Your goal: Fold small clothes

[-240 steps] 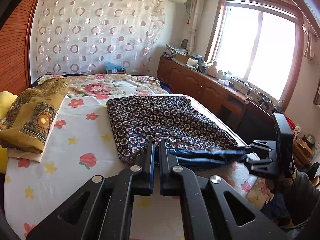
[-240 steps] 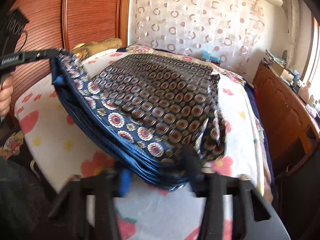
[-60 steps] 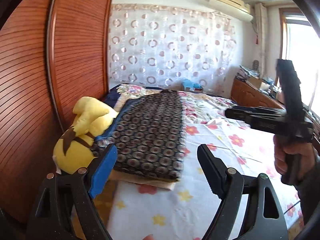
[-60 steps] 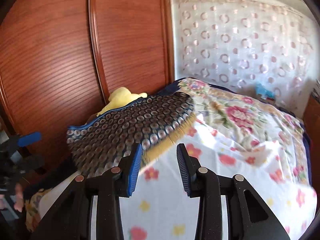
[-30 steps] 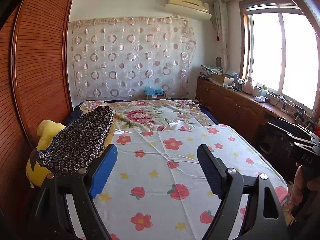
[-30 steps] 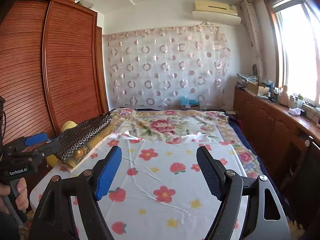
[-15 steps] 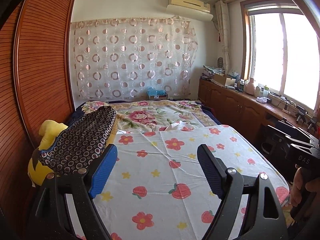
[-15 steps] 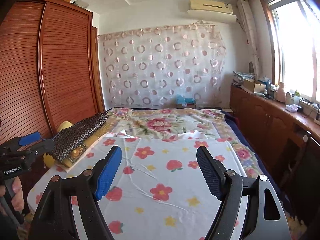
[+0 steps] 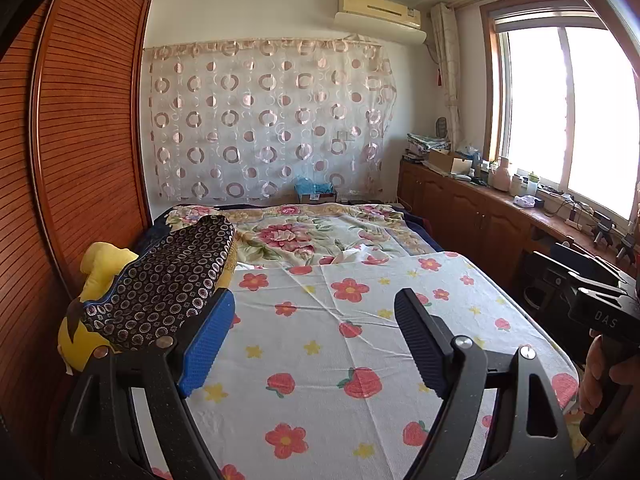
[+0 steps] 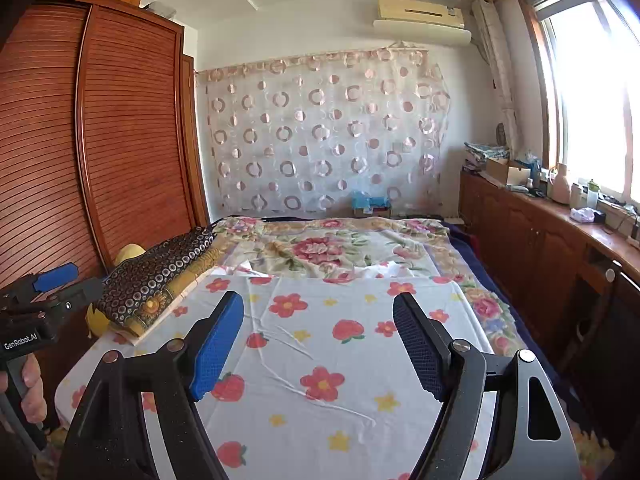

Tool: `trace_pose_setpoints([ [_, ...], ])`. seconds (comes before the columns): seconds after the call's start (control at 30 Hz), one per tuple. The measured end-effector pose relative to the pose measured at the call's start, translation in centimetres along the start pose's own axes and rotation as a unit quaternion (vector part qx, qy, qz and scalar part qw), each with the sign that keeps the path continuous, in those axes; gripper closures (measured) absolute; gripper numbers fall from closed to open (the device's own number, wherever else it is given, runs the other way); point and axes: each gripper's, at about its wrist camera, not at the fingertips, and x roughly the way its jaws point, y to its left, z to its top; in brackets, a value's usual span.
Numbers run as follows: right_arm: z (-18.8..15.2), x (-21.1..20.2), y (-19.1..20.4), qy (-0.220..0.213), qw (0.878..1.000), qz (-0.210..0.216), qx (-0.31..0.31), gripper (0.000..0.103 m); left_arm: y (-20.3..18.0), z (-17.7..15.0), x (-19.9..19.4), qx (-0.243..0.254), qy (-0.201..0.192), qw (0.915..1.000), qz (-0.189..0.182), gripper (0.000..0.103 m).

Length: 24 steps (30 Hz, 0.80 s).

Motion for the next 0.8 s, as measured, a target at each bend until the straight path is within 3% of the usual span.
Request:
trace_pose_setpoints([
  [0.8, 0.11, 0.21, -0.72, -0.002, 1.000, 0.000, 0.000, 0.024, 0.24, -0.09, -0.02, -0.001, -0.002, 1.0000, 0.002, 0.020],
])
